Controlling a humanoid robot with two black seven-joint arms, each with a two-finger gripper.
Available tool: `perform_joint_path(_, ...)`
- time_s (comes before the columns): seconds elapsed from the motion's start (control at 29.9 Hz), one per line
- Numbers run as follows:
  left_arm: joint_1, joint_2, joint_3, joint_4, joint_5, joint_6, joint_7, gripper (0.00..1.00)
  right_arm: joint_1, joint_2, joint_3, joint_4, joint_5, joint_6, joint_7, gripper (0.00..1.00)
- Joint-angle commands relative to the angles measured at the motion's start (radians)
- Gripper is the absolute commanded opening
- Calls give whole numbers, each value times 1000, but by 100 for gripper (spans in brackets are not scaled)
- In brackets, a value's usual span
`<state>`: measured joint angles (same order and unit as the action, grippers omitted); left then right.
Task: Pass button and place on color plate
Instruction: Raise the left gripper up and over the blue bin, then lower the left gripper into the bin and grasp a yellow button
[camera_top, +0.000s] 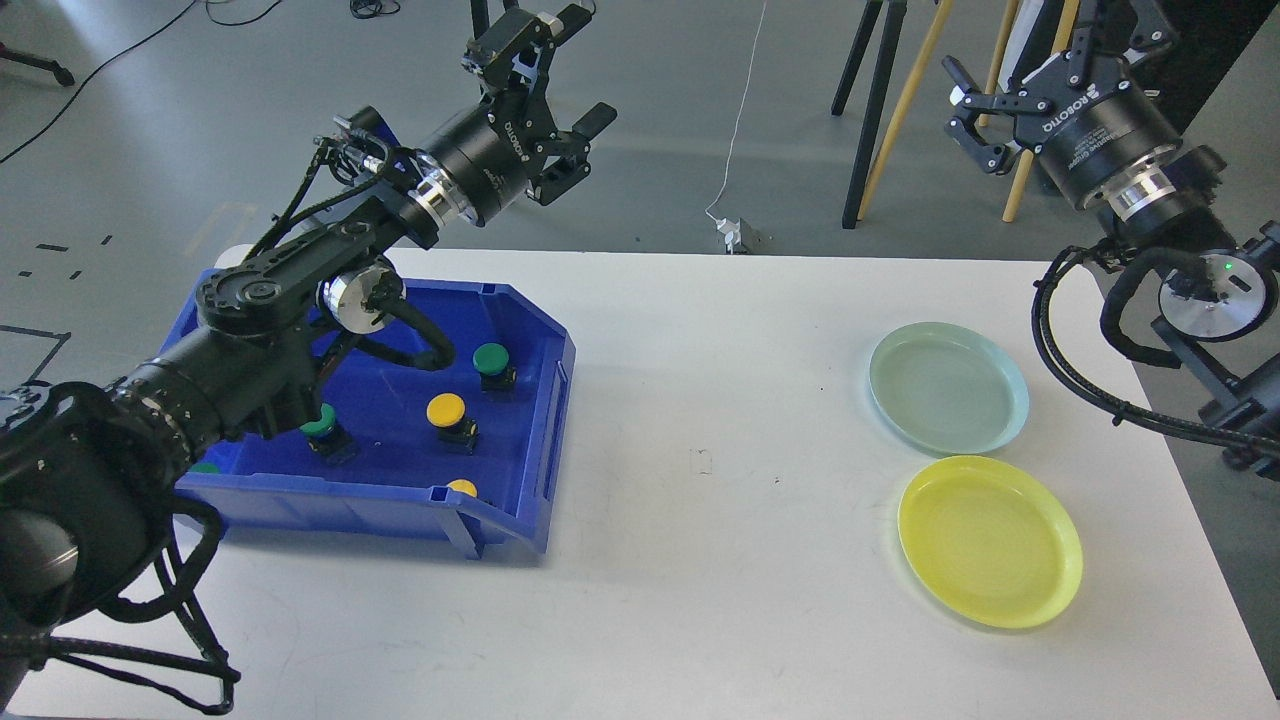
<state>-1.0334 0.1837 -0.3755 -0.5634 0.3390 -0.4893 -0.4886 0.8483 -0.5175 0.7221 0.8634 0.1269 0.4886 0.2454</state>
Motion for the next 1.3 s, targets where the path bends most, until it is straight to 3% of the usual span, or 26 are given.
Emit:
perform_joint_path(0.0, 6, 36, -11, 3, -12, 1, 0, 100, -23, 1, 2, -4, 0, 0, 5, 100)
perform_joint_path(0.3, 33, 30, -154, 20, -77, 1, 0, 100, -49, 40, 31, -58, 0, 0, 6, 100)
perform_joint_path(0.43, 67, 45, -149, -145, -29, 1, 0, 100, -48, 47, 30, -70, 0, 0, 6, 100)
perform_joint_path(0.57, 59, 210, -138, -324, 115, 1, 0, 100, -51, 37, 33, -70, 0, 0, 6, 100)
perform_joint_path(0.63, 36, 299, -83, -406, 136, 1, 0, 100, -52, 34, 34, -73, 0, 0, 6, 100)
perform_joint_path(0.74, -86, 416, 117, -452, 143, 1, 0, 100, -52, 34, 34, -89, 0, 0, 8, 100)
perform_joint_path(0.87, -316, 442, 427, -454, 283, 1, 0, 100, -58, 30, 43, -90, 0, 0, 11, 100)
perform_joint_path(1.0, -486, 438, 653, -457, 519, 1, 0, 100, -58, 31, 50, -89, 0, 0, 11, 100)
perform_joint_path(1.27, -505, 382, 766, -469, 1035, 21, 0, 100, -64, 30, 77, -86, 0, 0, 11, 100)
